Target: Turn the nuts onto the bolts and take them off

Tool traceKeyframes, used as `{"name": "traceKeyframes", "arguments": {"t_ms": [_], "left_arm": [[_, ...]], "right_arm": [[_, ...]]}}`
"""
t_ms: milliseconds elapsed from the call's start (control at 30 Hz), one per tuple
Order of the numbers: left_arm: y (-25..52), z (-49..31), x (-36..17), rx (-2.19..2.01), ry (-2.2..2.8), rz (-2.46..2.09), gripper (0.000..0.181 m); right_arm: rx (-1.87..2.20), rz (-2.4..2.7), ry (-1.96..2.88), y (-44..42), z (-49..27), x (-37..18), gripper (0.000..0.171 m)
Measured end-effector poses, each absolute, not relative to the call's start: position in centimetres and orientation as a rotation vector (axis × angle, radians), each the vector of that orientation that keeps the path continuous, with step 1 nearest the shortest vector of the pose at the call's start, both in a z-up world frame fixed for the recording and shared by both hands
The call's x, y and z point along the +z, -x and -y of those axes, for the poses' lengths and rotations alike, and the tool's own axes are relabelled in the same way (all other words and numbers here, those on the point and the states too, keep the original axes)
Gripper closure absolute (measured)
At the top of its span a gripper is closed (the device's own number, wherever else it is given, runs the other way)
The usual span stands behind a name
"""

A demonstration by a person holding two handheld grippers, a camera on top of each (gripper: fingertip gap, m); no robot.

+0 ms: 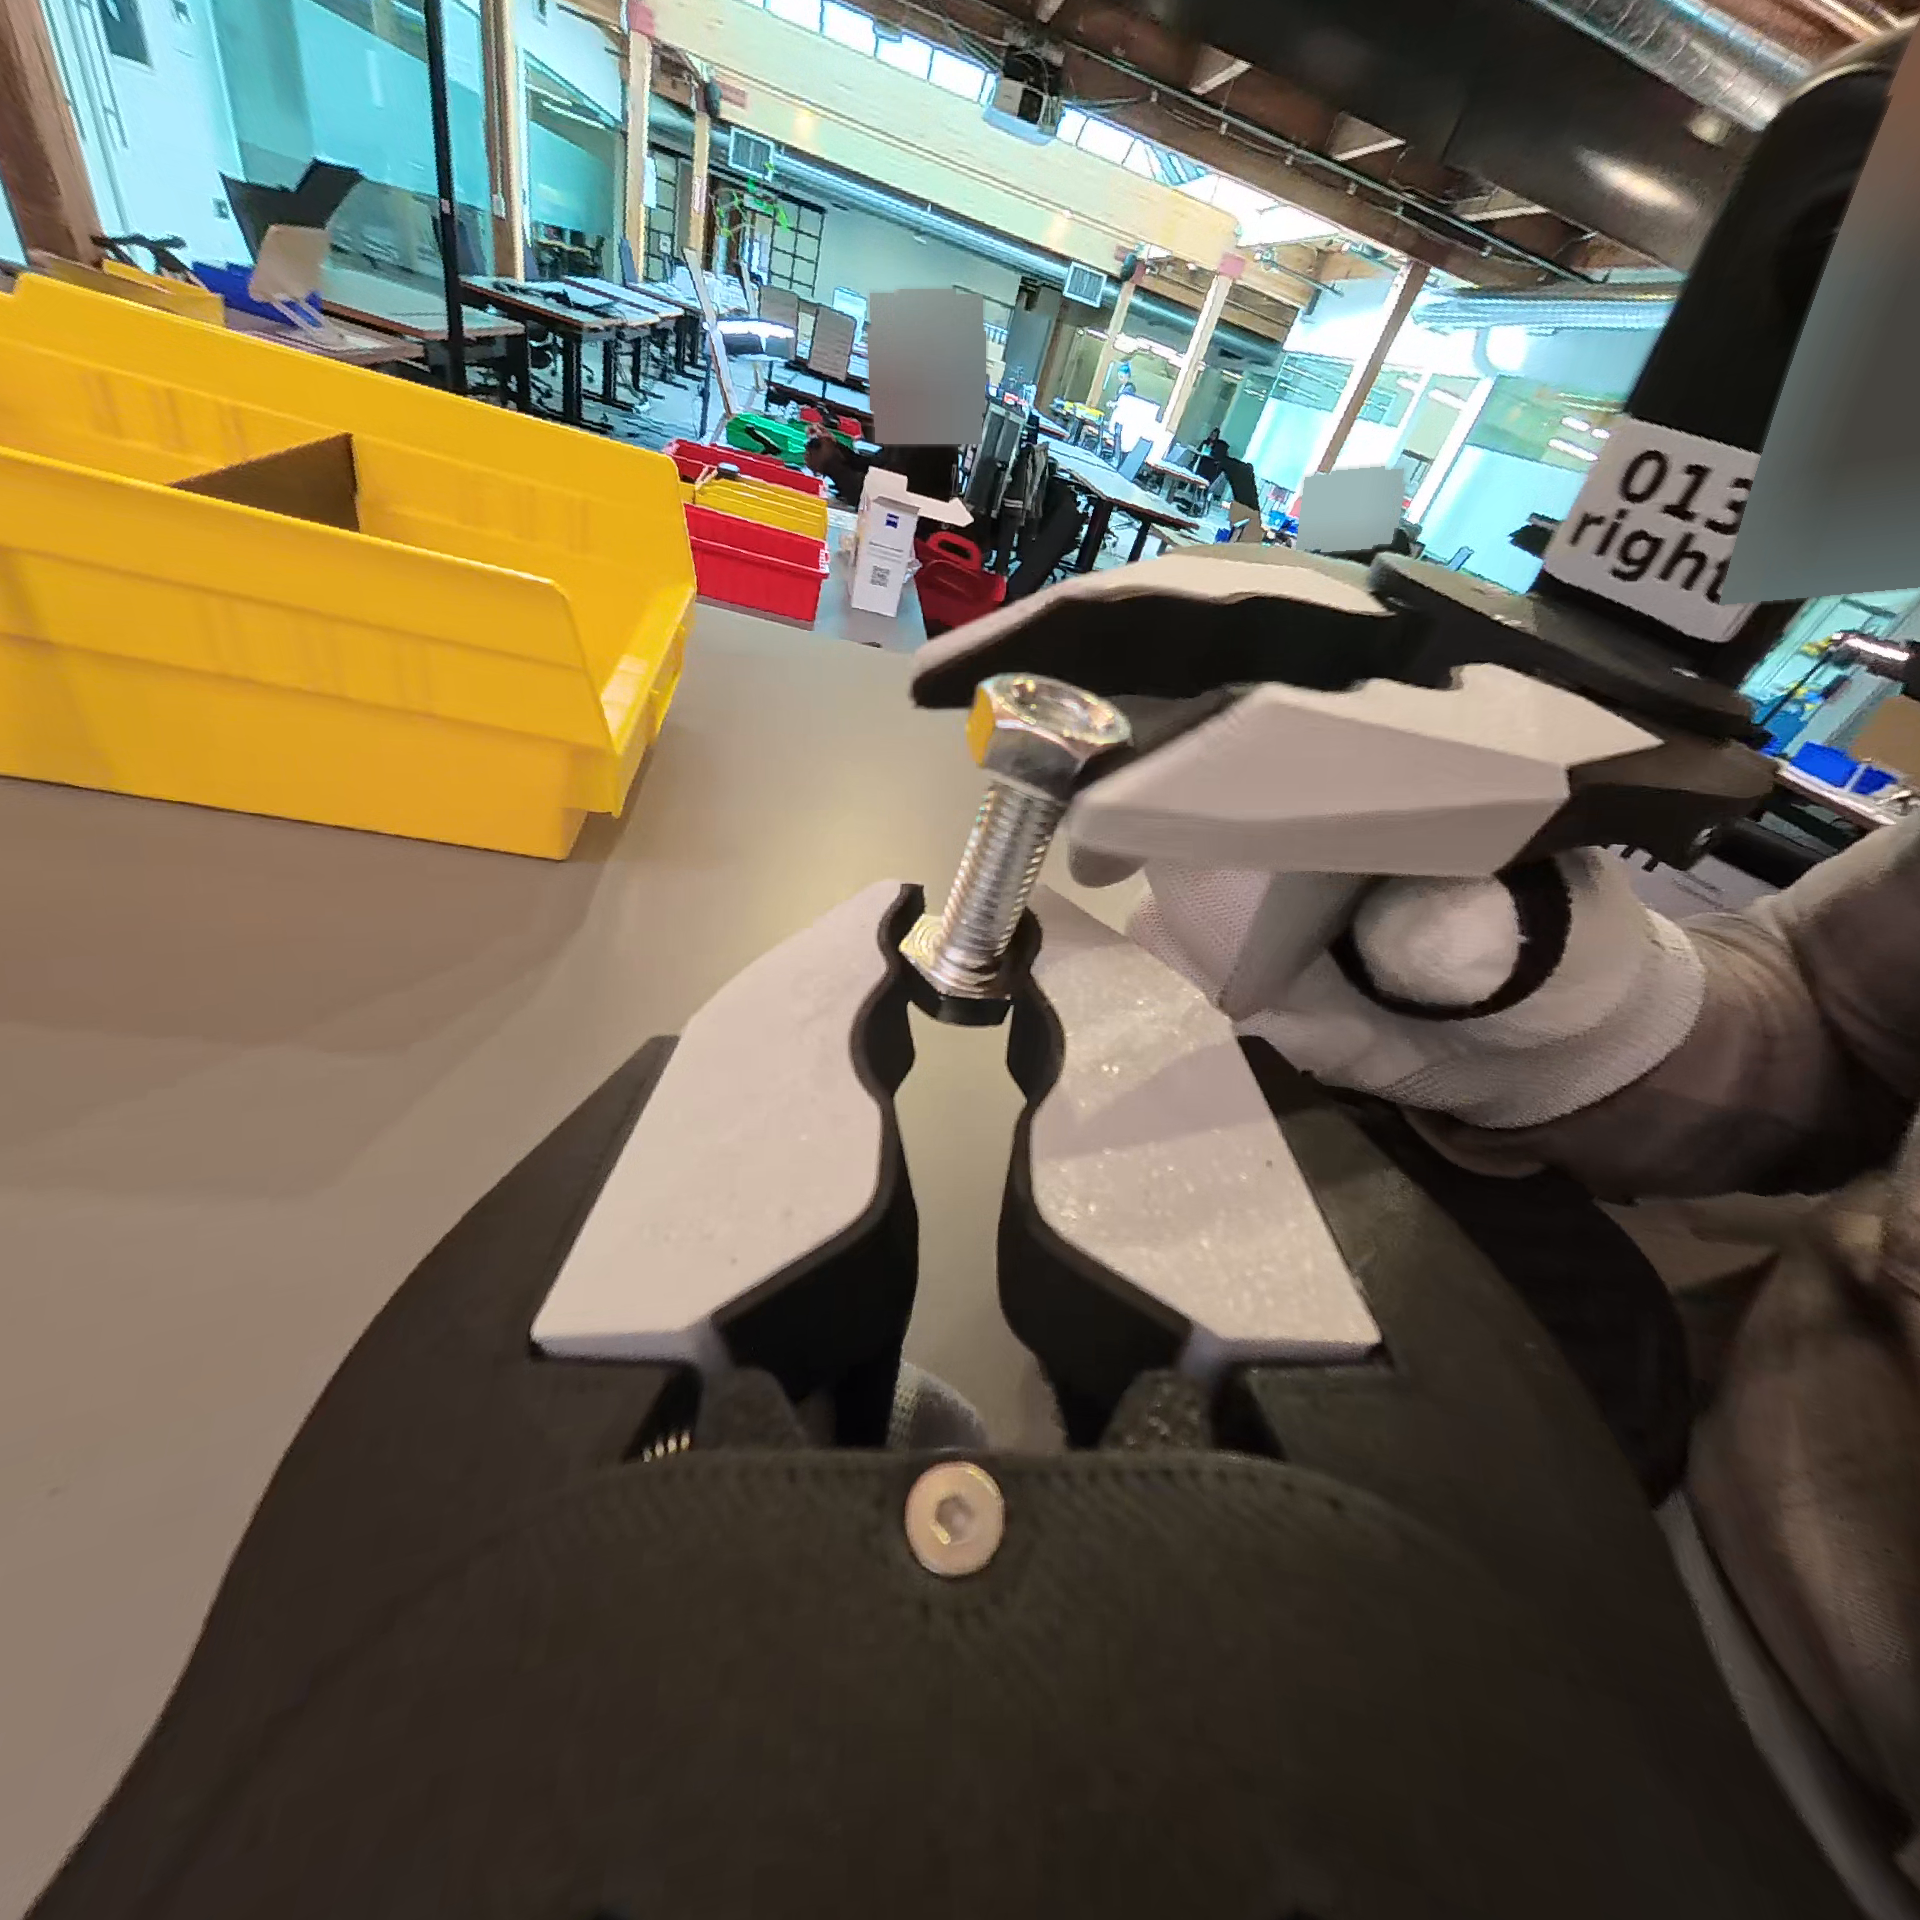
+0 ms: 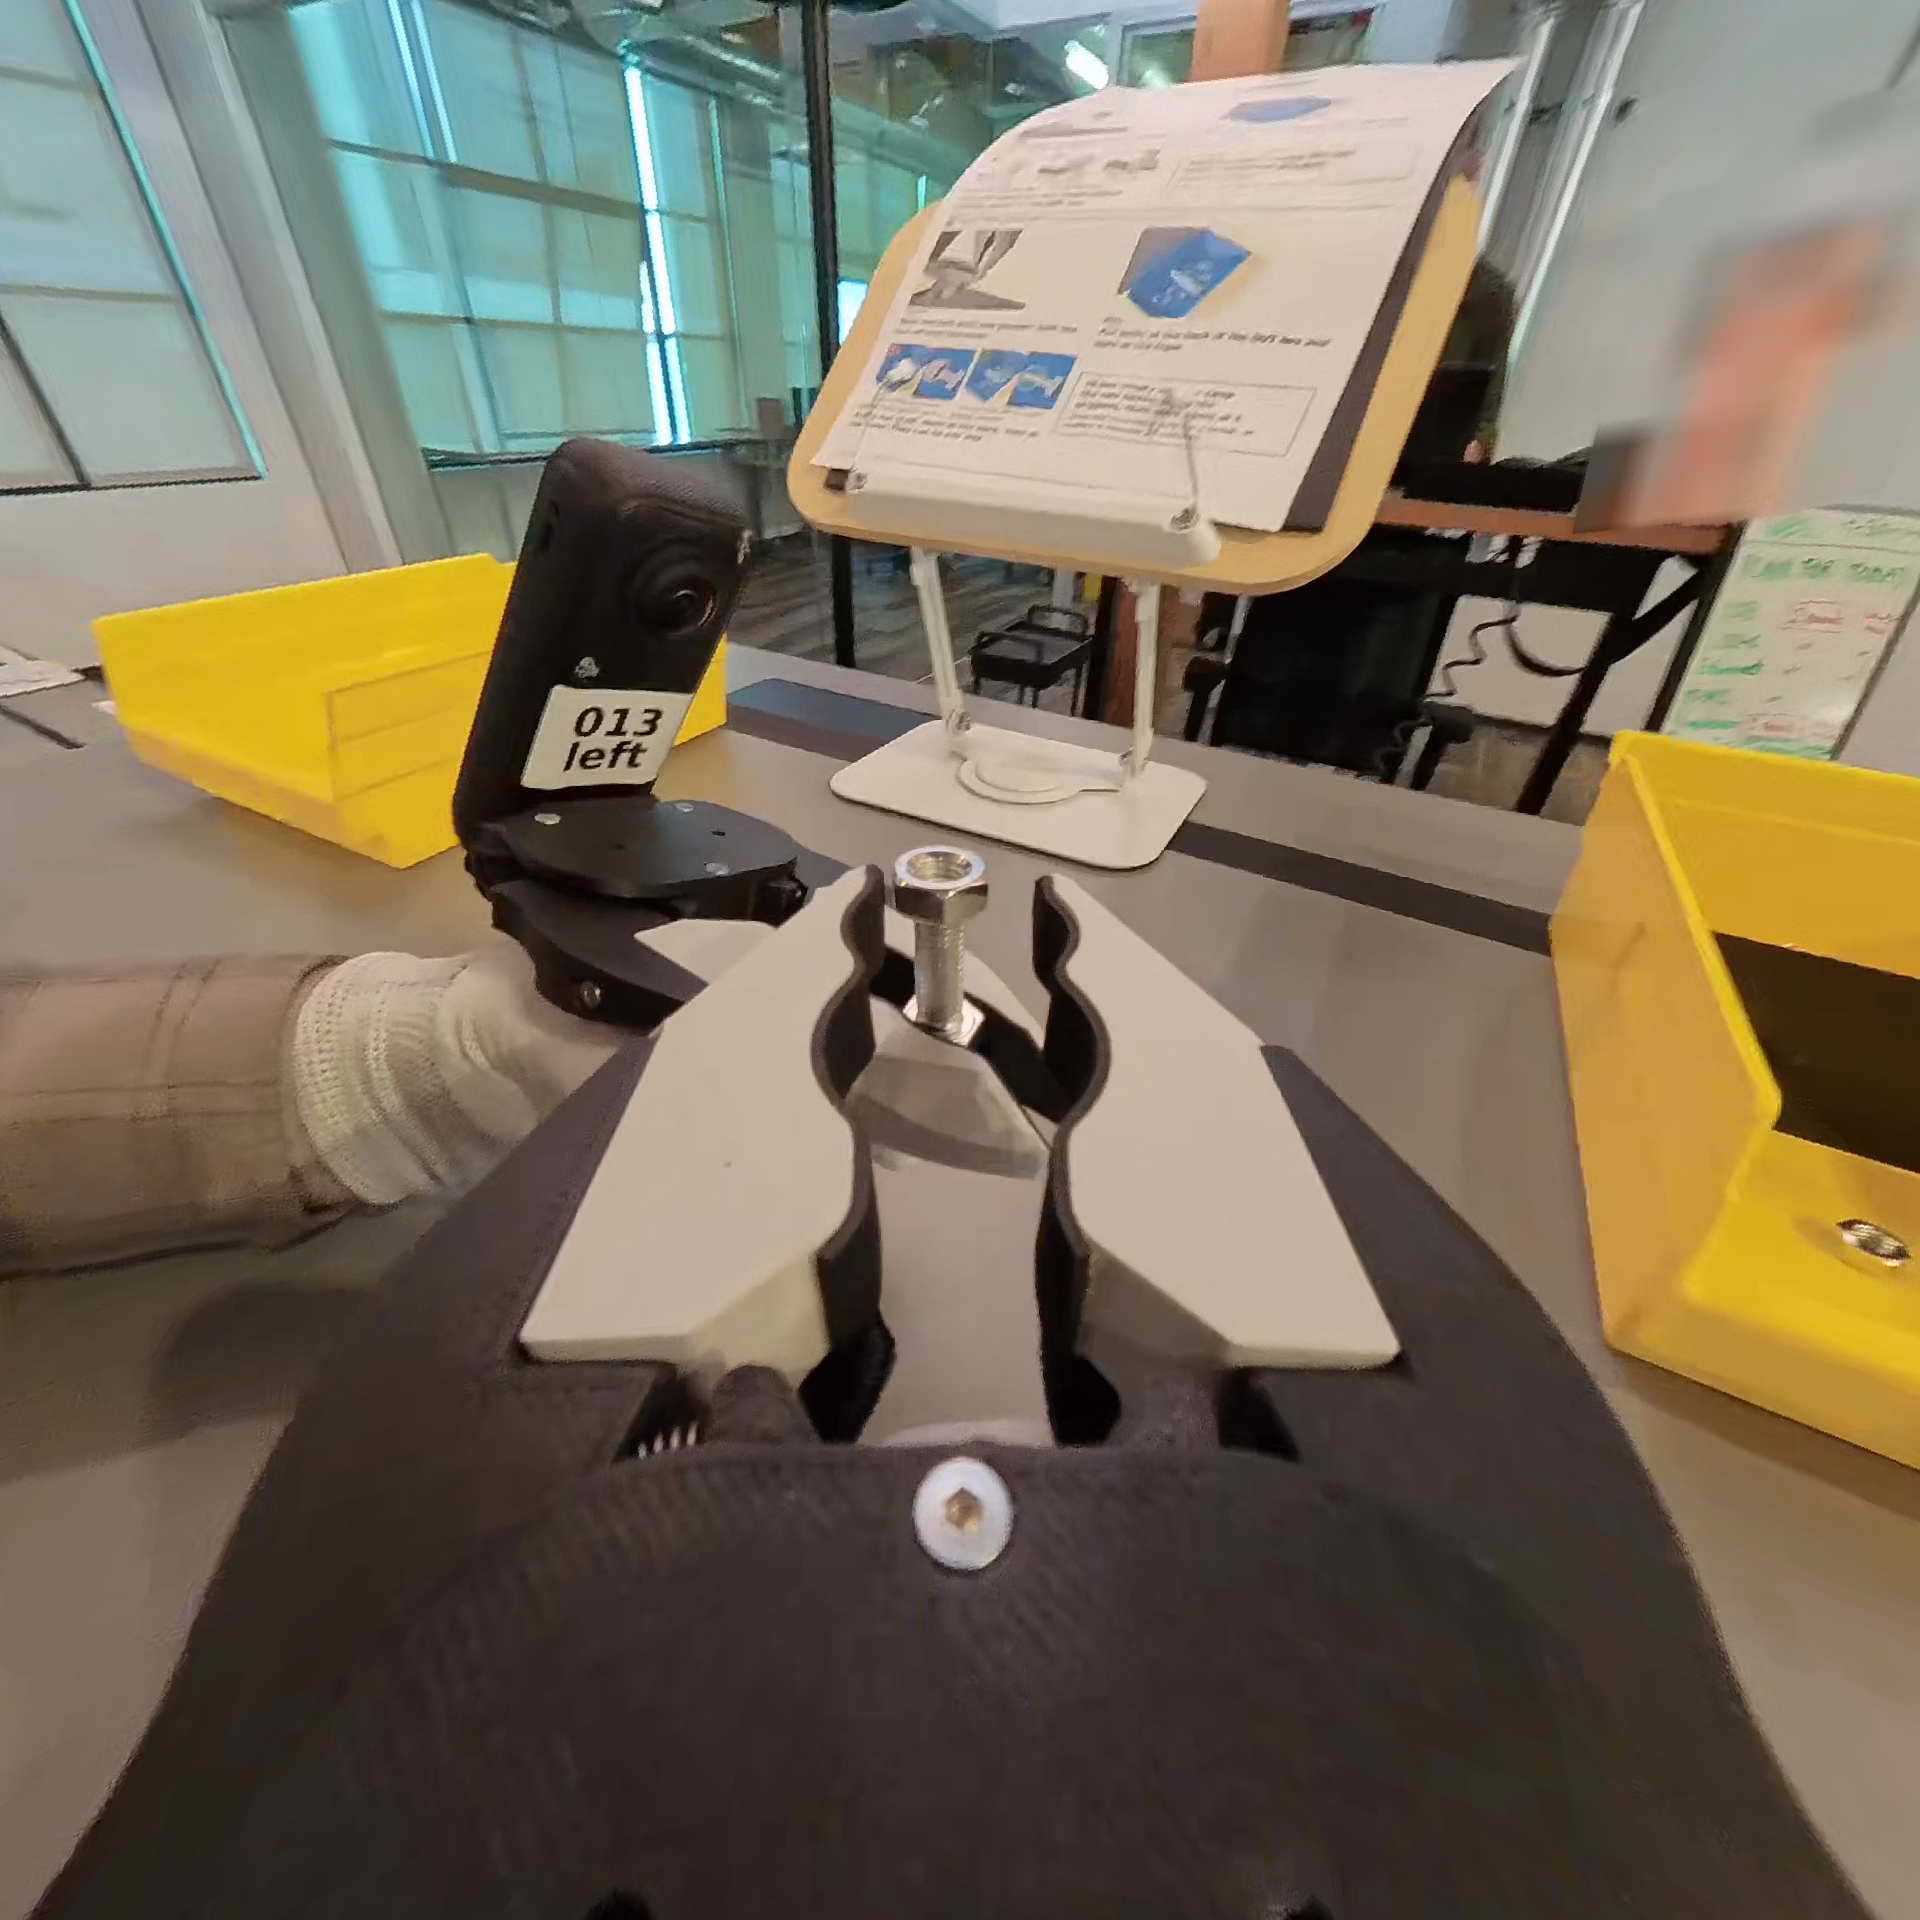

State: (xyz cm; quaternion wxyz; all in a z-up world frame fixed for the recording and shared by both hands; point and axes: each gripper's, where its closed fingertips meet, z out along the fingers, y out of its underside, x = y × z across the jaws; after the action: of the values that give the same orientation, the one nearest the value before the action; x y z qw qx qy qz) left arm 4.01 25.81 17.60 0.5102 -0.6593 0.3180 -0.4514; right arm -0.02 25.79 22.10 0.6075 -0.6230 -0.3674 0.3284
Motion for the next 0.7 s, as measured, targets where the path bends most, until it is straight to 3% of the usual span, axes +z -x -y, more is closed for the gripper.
{"name": "traceKeyframes", "arguments": {"t_ms": [67, 300, 700], "left_arm": [[-4.1, -25.8, 17.6, -1.075, 1.589, -0.767, 0.167], [-4.2, -25.3, 17.9, -1.092, 1.57, -0.796, 0.167], [-7.2, -15.8, 19.2, -1.447, 1.354, -1.287, 0.167]], "right_arm": [[0.741, 0.872, 1.44, 0.2, -25.6, 21.9, 0.156], [0.804, 0.974, 1.388, 0.0, -25.1, 22.2, 0.156], [1.74, 1.896, 0.717, -3.3, -16.4, 23.8, 0.156]]}}
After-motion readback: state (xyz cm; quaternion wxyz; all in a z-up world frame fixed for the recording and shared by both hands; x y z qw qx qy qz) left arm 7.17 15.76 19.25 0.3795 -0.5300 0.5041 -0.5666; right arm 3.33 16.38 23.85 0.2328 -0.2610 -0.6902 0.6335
